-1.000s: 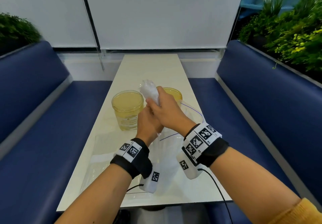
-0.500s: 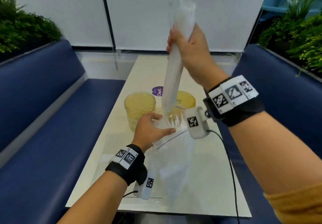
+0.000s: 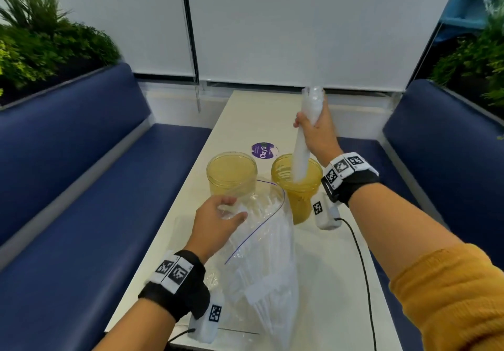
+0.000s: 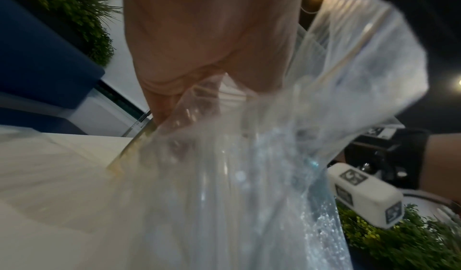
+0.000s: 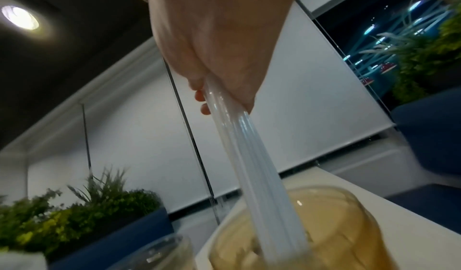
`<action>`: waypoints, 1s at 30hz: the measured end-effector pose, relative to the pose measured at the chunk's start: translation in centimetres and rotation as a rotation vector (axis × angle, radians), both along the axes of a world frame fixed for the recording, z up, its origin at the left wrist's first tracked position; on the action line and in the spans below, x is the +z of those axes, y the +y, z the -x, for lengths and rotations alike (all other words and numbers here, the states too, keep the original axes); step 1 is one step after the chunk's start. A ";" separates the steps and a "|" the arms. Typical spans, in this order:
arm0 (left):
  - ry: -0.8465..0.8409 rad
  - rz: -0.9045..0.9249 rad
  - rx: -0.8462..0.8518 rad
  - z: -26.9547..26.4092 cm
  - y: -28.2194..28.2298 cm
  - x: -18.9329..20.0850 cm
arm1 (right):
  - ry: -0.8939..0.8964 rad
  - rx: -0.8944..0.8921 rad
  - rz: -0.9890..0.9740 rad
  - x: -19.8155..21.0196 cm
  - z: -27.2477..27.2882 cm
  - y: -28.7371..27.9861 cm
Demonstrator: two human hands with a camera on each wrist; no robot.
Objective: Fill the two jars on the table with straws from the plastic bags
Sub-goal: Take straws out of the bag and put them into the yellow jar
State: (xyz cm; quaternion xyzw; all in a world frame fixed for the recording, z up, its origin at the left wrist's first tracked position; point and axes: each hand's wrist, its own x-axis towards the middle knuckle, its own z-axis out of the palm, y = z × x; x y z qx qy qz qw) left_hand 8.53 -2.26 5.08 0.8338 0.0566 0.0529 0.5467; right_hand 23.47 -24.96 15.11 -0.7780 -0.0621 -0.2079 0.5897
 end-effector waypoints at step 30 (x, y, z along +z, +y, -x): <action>-0.044 0.257 -0.145 -0.4 -3.4 2.3 | 0.237 0.387 1.183 0.4 10.5 2.5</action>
